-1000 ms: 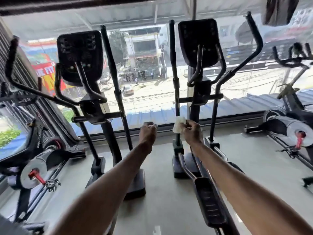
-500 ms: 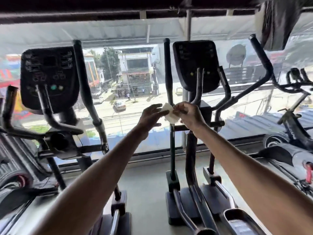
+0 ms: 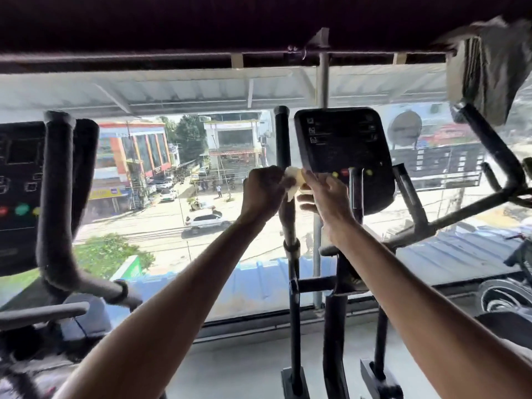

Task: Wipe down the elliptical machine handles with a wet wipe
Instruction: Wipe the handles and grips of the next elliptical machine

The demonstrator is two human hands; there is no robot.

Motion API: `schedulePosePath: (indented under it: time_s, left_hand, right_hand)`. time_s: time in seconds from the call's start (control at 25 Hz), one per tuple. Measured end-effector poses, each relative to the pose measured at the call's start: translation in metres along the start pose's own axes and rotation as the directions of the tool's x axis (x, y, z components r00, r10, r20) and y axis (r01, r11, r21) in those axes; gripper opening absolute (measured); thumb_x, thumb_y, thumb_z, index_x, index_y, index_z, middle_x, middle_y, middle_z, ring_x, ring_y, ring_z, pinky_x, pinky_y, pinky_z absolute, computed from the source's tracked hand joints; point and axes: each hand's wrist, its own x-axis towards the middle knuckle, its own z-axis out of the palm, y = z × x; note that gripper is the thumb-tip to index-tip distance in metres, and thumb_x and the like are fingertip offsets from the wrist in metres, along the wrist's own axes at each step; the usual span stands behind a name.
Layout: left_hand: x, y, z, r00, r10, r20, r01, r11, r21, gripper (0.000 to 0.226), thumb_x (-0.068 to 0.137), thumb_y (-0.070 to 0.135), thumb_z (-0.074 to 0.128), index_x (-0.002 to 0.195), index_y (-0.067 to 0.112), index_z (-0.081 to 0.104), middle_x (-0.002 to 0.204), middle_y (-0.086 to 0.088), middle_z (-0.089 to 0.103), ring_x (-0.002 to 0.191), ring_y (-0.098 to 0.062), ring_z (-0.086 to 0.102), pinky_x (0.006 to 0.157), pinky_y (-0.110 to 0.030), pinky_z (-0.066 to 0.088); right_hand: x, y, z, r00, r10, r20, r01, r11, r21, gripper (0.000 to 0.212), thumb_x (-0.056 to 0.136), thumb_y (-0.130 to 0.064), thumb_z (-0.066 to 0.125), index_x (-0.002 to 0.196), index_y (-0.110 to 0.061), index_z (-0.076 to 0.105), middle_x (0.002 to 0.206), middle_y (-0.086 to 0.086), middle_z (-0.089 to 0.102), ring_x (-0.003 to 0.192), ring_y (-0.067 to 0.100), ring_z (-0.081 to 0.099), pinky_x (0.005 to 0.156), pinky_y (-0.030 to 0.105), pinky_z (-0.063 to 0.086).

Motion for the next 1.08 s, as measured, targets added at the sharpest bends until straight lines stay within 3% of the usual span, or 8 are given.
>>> schedulePosePath:
  time_s: [0.08, 0.16, 0.36, 0.48, 0.6, 0.72, 0.84, 1.08]
  left_hand:
    - [0.02, -0.002, 0.015, 0.997, 0.072, 0.012, -0.073, 0.996, 0.048, 0.002, 0.081, 0.015, 0.078, 0.081, 0.014, 0.078, 0.082, -0.004, 0.078, 0.072, -0.009, 0.068, 0.069, -0.025, 0.053]
    - [0.039, -0.004, 0.03, 0.993, 0.117, -0.008, -0.116, 0.99, 0.075, 0.01, 0.083, 0.014, 0.076, 0.092, 0.016, 0.08, 0.093, 0.001, 0.079, 0.083, -0.003, 0.071, 0.08, -0.02, 0.056]
    - [0.077, -0.028, 0.046, 0.961, 0.096, -0.26, -0.056, 0.986, 0.157, 0.025, 0.08, 0.026, 0.062, 0.1, 0.018, 0.074, 0.097, 0.01, 0.075, 0.081, -0.004, 0.07, 0.081, -0.026, 0.057]
    - [0.083, -0.05, 0.052, 0.96, 0.017, -0.281, 0.04, 0.98, 0.194, 0.023, 0.087, 0.022, 0.068, 0.109, 0.016, 0.073, 0.105, 0.005, 0.075, 0.083, -0.009, 0.071, 0.082, -0.031, 0.058]
    - [0.088, -0.058, 0.061, 0.956, -0.003, -0.293, 0.052, 0.986, 0.159, 0.024, 0.09, 0.023, 0.07, 0.112, 0.017, 0.073, 0.105, 0.008, 0.075, 0.082, 0.001, 0.069, 0.074, -0.016, 0.054]
    - [0.091, -0.057, 0.066, 0.961, 0.005, -0.277, 0.032, 0.991, 0.129, 0.02, 0.09, 0.025, 0.07, 0.11, 0.022, 0.074, 0.101, 0.014, 0.075, 0.082, 0.001, 0.071, 0.072, -0.015, 0.054]
    - [0.095, -0.059, 0.068, 0.955, 0.015, -0.297, 0.026, 0.991, 0.131, 0.016, 0.088, 0.023, 0.073, 0.103, 0.023, 0.073, 0.096, 0.016, 0.074, 0.079, 0.002, 0.07, 0.07, -0.016, 0.054]
    - [0.095, -0.061, 0.069, 0.954, 0.037, -0.297, -0.007, 0.995, 0.099, 0.013, 0.086, 0.019, 0.075, 0.099, 0.024, 0.073, 0.092, 0.016, 0.074, 0.075, 0.001, 0.071, 0.069, -0.023, 0.057]
  right_hand:
    - [0.034, 0.001, 0.003, 0.996, 0.01, 0.087, -0.023, 0.988, 0.151, 0.027, 0.089, -0.032, 0.073, 0.102, -0.011, 0.063, 0.088, 0.004, 0.076, 0.08, 0.018, 0.074, 0.067, 0.027, 0.06]
    - [0.073, 0.003, 0.002, 0.994, -0.056, 0.098, 0.036, 0.981, 0.19, 0.017, 0.089, -0.023, 0.074, 0.098, -0.011, 0.066, 0.098, 0.01, 0.075, 0.09, 0.023, 0.074, 0.072, 0.03, 0.06]
    - [0.168, 0.01, 0.002, 0.947, -0.314, 0.067, 0.315, 0.949, -0.005, 0.015, 0.087, -0.018, 0.076, 0.101, -0.014, 0.072, 0.101, 0.009, 0.075, 0.081, 0.015, 0.073, 0.074, 0.04, 0.063]
    - [0.208, 0.012, 0.012, 0.784, -0.598, 0.169, 0.621, 0.743, -0.251, 0.018, 0.087, -0.029, 0.075, 0.099, -0.015, 0.077, 0.096, 0.005, 0.076, 0.085, 0.015, 0.073, 0.077, 0.032, 0.06]
    - [0.227, 0.008, 0.023, 0.605, -0.754, 0.255, 0.791, 0.534, -0.298, 0.027, 0.093, -0.028, 0.064, 0.109, -0.011, 0.077, 0.104, 0.008, 0.072, 0.093, 0.016, 0.068, 0.085, 0.009, 0.05]
    - [0.24, 0.01, 0.026, 0.509, -0.787, 0.349, 0.858, 0.431, -0.281, 0.032, 0.094, -0.036, 0.06, 0.11, -0.013, 0.077, 0.104, 0.005, 0.068, 0.088, 0.011, 0.066, 0.08, 0.022, 0.058]
    - [0.254, 0.004, 0.023, 0.446, -0.753, 0.484, 0.895, 0.362, -0.261, 0.019, 0.09, -0.021, 0.071, 0.108, -0.016, 0.078, 0.099, 0.0, 0.07, 0.085, 0.011, 0.068, 0.083, 0.029, 0.059]
    - [0.283, -0.019, 0.029, 0.469, -0.718, 0.515, 0.881, 0.341, -0.327, 0.021, 0.089, -0.01, 0.073, 0.11, -0.013, 0.076, 0.099, -0.005, 0.065, 0.086, 0.003, 0.063, 0.086, 0.02, 0.056]
